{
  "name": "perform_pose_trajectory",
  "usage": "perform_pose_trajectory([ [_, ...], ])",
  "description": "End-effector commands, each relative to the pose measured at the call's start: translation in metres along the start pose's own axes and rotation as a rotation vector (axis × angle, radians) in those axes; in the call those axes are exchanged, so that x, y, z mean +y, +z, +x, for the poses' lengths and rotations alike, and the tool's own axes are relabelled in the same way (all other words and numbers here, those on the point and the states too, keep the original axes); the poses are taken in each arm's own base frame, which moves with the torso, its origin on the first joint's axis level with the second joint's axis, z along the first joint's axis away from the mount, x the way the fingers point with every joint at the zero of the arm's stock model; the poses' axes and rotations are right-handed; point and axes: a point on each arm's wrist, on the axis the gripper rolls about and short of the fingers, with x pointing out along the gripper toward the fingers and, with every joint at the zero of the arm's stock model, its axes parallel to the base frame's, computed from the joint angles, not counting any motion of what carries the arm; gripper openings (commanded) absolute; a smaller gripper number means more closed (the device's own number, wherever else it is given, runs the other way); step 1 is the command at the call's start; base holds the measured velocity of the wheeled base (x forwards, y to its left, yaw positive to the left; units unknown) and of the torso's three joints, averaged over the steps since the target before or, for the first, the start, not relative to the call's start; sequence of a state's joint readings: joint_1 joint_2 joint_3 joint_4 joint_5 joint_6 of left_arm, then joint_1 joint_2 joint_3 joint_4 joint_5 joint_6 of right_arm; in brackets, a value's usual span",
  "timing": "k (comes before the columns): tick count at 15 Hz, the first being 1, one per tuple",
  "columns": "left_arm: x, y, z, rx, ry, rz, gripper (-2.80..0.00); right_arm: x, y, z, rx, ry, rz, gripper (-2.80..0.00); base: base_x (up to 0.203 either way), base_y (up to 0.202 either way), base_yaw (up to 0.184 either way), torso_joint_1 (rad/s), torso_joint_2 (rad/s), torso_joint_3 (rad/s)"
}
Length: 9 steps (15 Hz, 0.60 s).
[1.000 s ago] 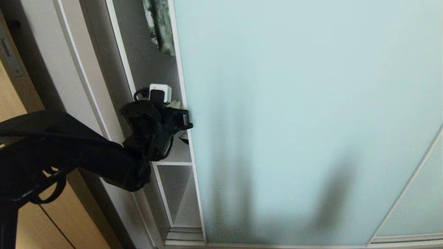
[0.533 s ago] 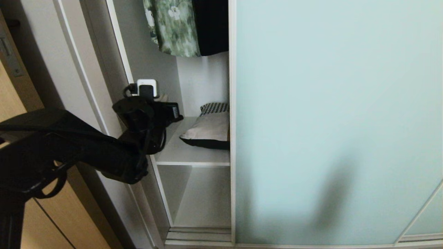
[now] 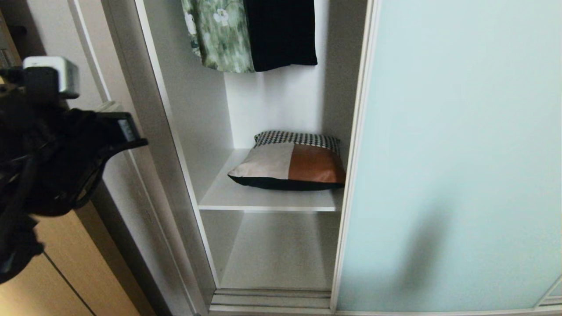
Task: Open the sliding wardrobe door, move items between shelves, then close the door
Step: Open the door
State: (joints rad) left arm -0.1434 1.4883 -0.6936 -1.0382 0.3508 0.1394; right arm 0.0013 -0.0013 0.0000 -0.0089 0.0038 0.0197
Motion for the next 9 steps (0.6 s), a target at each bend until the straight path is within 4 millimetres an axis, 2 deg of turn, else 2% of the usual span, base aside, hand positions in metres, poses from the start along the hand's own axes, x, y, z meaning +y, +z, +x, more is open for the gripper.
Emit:
perform_pose_trajectory([
  [1,0.041,0.011,-0.094,-0.047,0.044,-0.02,-2.8,0.0,0.0,0.0,0.001,0.001,0.0,-2.8,0.0,0.0,0.0,0.0,0.0,0.0],
  [3,0.059,-0.005,-0.143,-0.021,0.095,-0.037,-2.8,0.0,0.0,0.0,0.001,0.001,0.0,-2.8,0.0,0.0,0.0,0.0,0.0,0.0],
  [5,0.072,-0.016,-0.184,-0.017,0.124,-0.064,-2.8,0.0,0.0,0.0,0.001,0.001,0.0,-2.8,0.0,0.0,0.0,0.0,0.0,0.0],
  [9,0.086,-0.045,-0.247,0.043,0.139,-0.072,-2.8,0.0,0.0,0.0,0.001,0.001,0.0,-2.8,0.0,0.0,0.0,0.0,0.0,0.0],
])
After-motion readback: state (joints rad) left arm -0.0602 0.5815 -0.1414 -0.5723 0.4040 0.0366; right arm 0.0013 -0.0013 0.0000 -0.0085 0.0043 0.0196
